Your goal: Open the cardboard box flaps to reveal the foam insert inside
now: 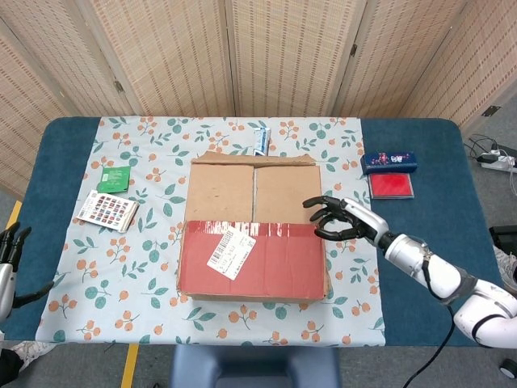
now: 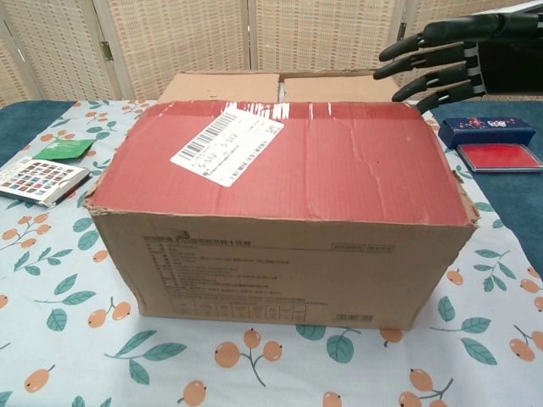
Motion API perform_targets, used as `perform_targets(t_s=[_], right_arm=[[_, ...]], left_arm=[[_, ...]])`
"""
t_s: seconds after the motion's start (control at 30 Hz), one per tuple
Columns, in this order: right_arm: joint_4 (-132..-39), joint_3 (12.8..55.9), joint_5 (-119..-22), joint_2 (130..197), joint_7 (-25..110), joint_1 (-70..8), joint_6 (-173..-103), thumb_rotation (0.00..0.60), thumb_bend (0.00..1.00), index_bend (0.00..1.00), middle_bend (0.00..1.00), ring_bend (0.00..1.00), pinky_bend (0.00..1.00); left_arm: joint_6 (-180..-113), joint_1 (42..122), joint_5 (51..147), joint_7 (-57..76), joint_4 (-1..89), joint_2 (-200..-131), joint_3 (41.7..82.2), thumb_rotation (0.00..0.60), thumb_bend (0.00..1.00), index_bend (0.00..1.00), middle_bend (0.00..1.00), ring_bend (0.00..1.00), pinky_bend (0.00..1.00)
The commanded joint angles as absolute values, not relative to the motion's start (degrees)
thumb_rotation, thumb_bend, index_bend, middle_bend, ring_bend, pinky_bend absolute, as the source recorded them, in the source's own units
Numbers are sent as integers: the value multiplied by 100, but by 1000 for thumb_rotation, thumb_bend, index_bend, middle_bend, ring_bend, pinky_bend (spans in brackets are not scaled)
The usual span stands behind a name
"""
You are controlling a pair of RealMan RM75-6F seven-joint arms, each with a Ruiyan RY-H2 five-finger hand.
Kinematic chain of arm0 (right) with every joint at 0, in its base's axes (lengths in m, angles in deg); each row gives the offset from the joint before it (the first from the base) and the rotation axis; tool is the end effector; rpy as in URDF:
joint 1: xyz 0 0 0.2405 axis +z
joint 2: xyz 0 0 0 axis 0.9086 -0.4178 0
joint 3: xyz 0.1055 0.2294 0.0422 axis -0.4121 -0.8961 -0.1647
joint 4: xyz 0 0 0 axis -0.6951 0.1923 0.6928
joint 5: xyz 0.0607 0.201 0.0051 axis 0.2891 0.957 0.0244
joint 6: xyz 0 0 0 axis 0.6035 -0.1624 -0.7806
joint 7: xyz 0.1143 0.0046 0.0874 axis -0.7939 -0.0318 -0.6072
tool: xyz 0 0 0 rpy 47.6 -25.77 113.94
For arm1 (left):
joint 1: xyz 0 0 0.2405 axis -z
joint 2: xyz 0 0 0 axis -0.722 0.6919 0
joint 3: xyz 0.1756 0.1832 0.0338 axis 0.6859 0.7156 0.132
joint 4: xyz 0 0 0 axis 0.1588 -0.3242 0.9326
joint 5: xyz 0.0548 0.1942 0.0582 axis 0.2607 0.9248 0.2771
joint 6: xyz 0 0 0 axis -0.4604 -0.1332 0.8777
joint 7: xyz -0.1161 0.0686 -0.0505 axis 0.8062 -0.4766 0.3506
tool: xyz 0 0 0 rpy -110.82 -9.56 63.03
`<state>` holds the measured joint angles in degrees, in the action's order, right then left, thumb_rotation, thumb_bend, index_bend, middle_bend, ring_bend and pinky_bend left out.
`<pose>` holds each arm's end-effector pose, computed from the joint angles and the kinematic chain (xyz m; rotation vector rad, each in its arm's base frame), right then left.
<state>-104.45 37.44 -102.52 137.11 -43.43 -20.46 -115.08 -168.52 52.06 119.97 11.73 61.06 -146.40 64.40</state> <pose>-0.1607 -0.3476 0.1138 1.4831 -2.2503 1.3134 -0.3200 0.1972 0.1786 -1.2941 -0.8521 -0.9215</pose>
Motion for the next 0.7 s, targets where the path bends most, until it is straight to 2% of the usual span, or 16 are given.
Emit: perform_targets(t_s=[0.03, 0.4, 0.7], right_arm=[[-10353, 3794, -10210, 13817, -4397, -1948, -11526, 428, 301, 244, 177, 281, 309], [-10386, 4104, -10338, 13912, -4779, -1774, -11740, 426, 302, 244, 159, 280, 309], [-10440, 4277, -10561, 13810, -5191, -1750, -12319, 428, 301, 244, 150, 278, 309]], left_arm=[[-16867, 5192, 11995, 1209, 6099, -14624, 6436, 600, 193, 0, 0, 0, 0], [-16860, 5194, 12007, 1213, 6088, -14628, 6436, 600, 194, 0, 0, 0, 0], [-16871, 5200, 12018, 1172, 6096, -14641, 6432, 600, 193, 0, 0, 0, 0]])
